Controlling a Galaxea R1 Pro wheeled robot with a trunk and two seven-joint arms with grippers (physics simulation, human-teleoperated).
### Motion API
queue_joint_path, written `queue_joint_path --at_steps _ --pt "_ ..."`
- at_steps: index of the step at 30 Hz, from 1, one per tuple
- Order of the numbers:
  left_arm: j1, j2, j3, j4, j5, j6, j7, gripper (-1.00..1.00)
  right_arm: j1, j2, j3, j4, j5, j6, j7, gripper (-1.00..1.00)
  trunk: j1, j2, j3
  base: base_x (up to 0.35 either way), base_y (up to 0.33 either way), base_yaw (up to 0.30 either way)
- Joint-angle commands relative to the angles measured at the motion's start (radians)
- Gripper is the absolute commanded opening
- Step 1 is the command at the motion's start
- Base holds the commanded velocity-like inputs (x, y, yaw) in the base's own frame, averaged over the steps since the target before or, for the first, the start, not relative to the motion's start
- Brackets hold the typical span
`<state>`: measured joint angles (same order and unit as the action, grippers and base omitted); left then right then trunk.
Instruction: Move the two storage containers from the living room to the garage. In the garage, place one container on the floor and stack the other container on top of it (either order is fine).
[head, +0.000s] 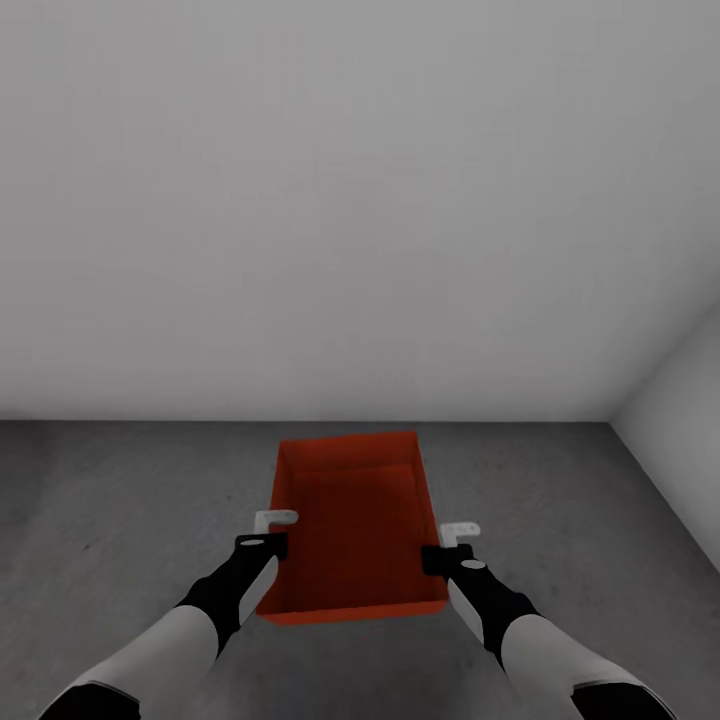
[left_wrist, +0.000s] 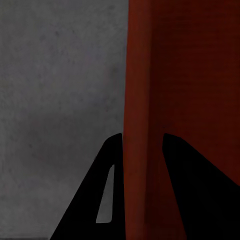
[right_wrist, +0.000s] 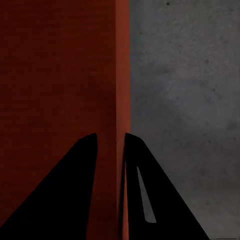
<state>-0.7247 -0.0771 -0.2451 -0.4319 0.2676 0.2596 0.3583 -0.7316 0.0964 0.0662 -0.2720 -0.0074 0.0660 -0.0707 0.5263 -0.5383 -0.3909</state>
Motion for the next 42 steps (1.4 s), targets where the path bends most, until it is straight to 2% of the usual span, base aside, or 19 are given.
queue_joint_path --at_steps 1,36,42 --pt "-0.001 0.000 -0.002 -0.016 0.010 -0.002 0.001 -1.00 0.000 0.000 -0.004 0.001 -0.019 0.007 0.000 -1.00 0.004 -0.009 -0.006 0.000 0.000 0.000" --pt "-0.001 0.000 -0.002 -0.016 0.010 -0.002 0.001 -1.00 0.000 -0.003 -0.006 0.001 -0.020 0.005 0.000 -1.00 0.138 -0.254 -0.171 0.000 0.000 0.000" --pt "-0.001 0.000 -0.002 -0.016 0.010 -0.002 0.001 -1.00 0.000 -0.003 -0.006 0.001 -0.020 0.005 -0.001 -1.00 0.161 -0.296 -0.192 0.000 0.000 0.000"
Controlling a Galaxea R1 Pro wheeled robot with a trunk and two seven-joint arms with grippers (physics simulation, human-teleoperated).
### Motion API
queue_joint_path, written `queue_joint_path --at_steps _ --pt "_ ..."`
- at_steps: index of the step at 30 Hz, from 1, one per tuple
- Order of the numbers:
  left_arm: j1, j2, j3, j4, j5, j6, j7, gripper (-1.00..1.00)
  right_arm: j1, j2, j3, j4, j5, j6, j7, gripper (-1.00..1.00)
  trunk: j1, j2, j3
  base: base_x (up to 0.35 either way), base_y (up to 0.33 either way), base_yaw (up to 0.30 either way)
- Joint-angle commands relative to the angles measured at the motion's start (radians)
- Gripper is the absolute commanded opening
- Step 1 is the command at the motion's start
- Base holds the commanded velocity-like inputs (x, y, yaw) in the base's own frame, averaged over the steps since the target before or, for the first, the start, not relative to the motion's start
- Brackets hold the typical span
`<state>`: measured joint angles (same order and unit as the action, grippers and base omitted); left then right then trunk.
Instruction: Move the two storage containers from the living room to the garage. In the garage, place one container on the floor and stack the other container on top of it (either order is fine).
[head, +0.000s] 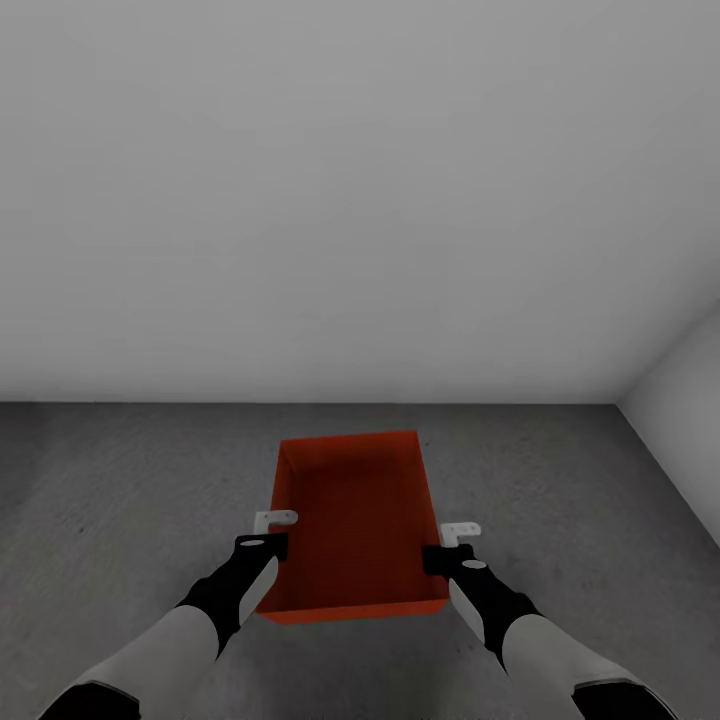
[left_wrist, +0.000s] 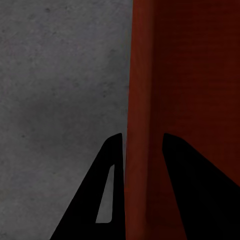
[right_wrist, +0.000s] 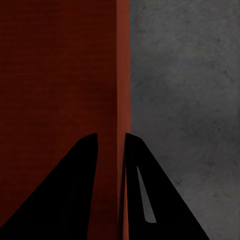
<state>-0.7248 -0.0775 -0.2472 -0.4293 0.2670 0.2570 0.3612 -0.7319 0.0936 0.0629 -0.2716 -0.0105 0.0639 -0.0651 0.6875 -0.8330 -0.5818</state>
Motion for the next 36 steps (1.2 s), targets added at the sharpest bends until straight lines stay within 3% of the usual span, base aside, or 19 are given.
queue_joint_path --at_steps 1,27,36 --pt "-0.001 0.001 0.000 -0.019 0.011 0.001 -0.002 -1.00 0.000 0.000 -0.003 0.000 -0.017 0.006 -0.007 -1.00 0.004 -0.008 -0.004 0.000 0.000 0.000" --pt "-0.001 0.001 0.000 -0.019 0.011 0.001 -0.001 -1.00 0.000 0.000 -0.003 0.000 -0.017 0.004 -0.009 -1.00 0.104 -0.190 -0.086 0.000 0.000 0.000" --pt "-0.001 0.001 0.000 -0.019 0.011 0.001 -0.001 -1.00 0.000 0.000 -0.003 0.000 -0.017 0.010 -0.010 -1.00 0.138 -0.253 -0.114 0.000 0.000 -0.215"
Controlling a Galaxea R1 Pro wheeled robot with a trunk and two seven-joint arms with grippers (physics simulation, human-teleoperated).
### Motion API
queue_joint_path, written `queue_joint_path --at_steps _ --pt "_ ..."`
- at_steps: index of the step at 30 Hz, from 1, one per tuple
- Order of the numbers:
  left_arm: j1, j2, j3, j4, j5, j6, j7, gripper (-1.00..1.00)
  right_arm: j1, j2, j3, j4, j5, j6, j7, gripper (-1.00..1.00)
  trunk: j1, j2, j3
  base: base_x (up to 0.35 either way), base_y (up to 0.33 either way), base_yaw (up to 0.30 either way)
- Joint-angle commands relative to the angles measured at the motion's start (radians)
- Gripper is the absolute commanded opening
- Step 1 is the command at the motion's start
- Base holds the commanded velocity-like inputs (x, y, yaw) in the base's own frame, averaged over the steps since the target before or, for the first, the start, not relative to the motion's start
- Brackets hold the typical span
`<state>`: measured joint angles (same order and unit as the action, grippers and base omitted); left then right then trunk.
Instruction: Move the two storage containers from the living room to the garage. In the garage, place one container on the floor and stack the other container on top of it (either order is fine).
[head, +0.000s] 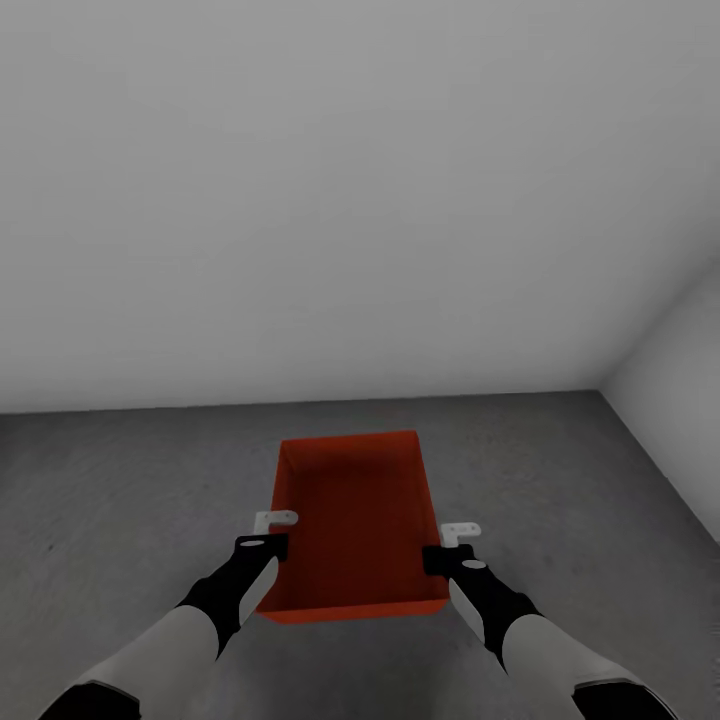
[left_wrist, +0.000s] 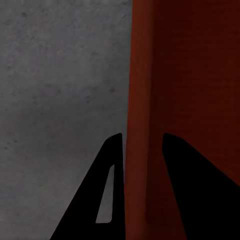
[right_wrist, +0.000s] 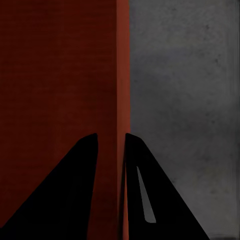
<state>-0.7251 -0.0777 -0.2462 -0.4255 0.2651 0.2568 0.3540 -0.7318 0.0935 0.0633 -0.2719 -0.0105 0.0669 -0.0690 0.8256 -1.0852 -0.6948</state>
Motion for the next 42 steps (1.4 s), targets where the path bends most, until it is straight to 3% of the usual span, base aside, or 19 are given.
queue_joint_path --at_steps 1,8,42 --pt "0.000 0.001 -0.001 -0.022 0.013 0.001 0.007 -1.00 0.000 0.000 -0.003 0.000 -0.017 0.007 -0.006 -1.00 0.004 -0.008 -0.004 0.000 0.000 -0.242" --pt "0.000 0.001 -0.001 -0.022 0.013 0.001 0.007 -1.00 0.000 0.000 -0.003 0.000 -0.017 0.005 -0.006 -1.00 0.031 -0.057 -0.026 0.000 0.000 -0.150" --pt "0.000 0.001 -0.001 -0.022 0.013 0.001 0.007 -1.00 0.000 0.000 -0.003 0.000 -0.017 -0.002 -0.010 -1.00 0.161 -0.295 -0.133 0.000 0.000 -0.002"
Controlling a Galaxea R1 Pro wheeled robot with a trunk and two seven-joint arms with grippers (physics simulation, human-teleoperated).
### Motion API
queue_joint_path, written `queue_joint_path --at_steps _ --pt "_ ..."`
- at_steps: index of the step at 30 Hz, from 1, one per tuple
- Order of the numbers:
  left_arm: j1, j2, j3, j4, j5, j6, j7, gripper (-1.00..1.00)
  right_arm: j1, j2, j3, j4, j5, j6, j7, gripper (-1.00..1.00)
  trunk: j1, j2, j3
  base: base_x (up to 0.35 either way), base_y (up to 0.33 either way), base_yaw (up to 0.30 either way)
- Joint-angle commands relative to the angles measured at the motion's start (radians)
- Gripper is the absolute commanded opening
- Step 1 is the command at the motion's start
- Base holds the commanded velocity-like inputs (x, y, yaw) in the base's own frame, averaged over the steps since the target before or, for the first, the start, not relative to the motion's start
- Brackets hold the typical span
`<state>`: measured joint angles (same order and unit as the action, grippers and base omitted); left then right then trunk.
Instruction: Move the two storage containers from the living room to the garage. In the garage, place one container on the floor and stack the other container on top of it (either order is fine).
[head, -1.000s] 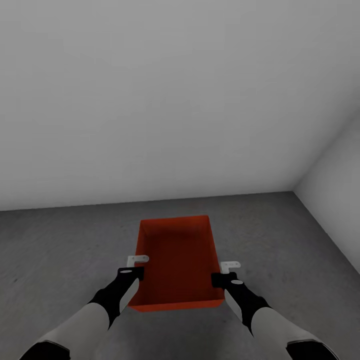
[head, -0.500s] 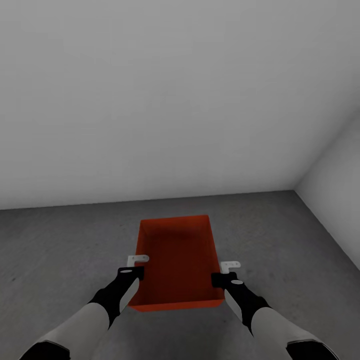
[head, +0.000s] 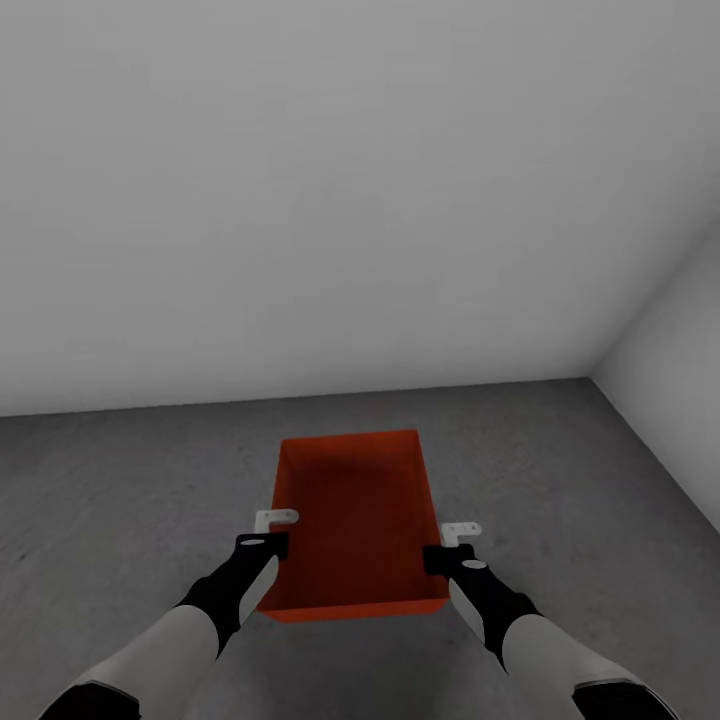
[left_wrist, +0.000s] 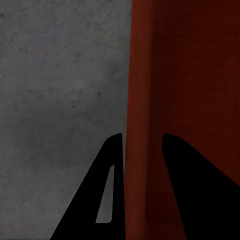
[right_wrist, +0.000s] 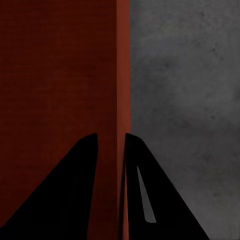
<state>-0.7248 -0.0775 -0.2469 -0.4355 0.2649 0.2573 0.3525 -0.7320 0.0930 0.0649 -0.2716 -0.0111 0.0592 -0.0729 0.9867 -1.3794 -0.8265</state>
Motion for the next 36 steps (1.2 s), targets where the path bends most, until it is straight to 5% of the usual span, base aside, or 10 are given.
queue_joint_path --at_steps 1,36 --pt "-0.001 0.001 0.000 -0.012 0.013 0.000 0.008 -1.00 0.000 0.000 -0.005 0.000 -0.016 0.006 -0.006 -1.00 0.004 -0.008 -0.004 0.000 0.000 0.000" --pt "-0.001 0.001 0.000 -0.012 0.013 0.000 0.008 -1.00 0.000 -0.001 -0.005 0.000 -0.016 0.006 -0.005 -1.00 0.138 -0.253 -0.114 0.000 0.000 0.000"
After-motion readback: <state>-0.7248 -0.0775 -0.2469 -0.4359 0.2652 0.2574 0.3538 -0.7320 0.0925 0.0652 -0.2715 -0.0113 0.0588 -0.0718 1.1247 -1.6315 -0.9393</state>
